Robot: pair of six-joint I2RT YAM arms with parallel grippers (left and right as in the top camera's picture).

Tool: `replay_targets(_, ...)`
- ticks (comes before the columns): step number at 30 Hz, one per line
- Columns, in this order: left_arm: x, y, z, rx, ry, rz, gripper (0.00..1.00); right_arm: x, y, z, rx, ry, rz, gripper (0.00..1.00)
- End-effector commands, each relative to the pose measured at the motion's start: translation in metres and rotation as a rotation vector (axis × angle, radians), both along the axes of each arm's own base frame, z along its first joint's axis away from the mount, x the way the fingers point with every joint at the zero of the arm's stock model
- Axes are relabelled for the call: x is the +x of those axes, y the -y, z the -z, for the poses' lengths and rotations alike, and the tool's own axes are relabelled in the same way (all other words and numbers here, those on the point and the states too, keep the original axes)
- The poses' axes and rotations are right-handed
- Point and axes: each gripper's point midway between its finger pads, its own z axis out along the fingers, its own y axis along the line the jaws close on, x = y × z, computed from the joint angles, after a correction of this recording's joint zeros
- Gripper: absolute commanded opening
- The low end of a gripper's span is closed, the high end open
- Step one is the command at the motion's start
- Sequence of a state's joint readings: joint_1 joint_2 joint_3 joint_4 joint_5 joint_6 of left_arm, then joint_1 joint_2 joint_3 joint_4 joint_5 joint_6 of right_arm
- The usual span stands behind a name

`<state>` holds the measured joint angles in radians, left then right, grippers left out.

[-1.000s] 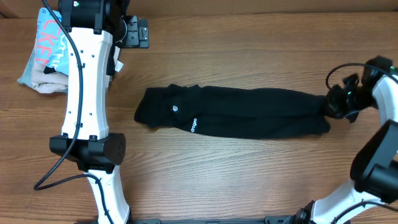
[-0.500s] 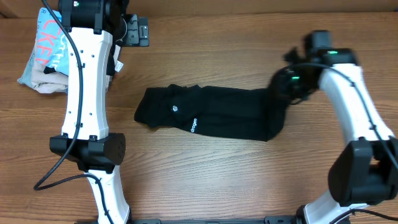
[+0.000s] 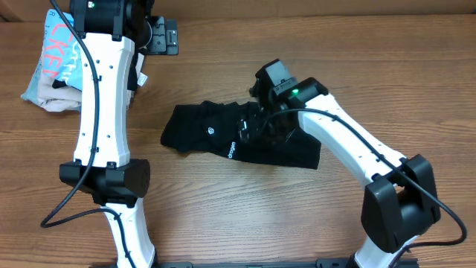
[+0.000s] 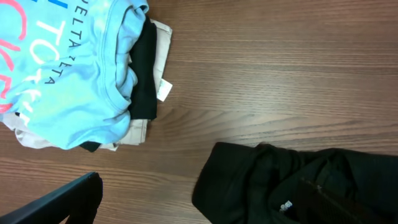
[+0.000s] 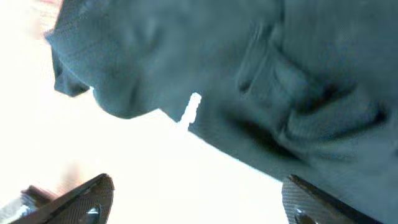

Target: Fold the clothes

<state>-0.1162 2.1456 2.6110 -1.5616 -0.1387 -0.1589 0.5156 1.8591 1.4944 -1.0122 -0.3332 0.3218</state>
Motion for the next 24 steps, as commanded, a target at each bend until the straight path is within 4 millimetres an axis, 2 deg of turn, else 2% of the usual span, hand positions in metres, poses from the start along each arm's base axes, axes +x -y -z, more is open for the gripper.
replay_targets(1,0.0,0.005,0.004,-0.031,-0.012,-0.002,1.0,0.025,0.013,-0.044,0.029,0.059,0.05,0.98)
replay_targets(4,-0.006,0.015,0.022,-0.061,-0.087,0.061,1.0,0.035,0.036,-0.066,0.021,0.076,0.078,1.0)
replay_targets(6,-0.011,0.022,0.039,-0.082,-0.151,0.111,1.0,0.041,0.053,-0.072,0.002,0.075,0.118,1.0)
replay_targets(10,-0.018,0.041,0.081,-0.141,-0.267,0.263,1.0,0.047,0.082,-0.072,-0.018,0.06,0.159,1.0)
replay_targets(13,-0.016,0.046,0.116,-0.148,-0.311,0.326,1.0,0.049,0.096,-0.07,-0.031,0.058,0.163,1.0)
replay_targets(20,-0.023,0.048,0.185,-0.135,-0.378,0.432,1.0,0.051,0.104,-0.069,-0.056,0.065,0.17,1.0)
replay_targets(24,-0.024,0.047,0.208,-0.116,-0.378,0.486,1.0,0.051,0.105,-0.068,-0.063,0.067,0.171,1.0)
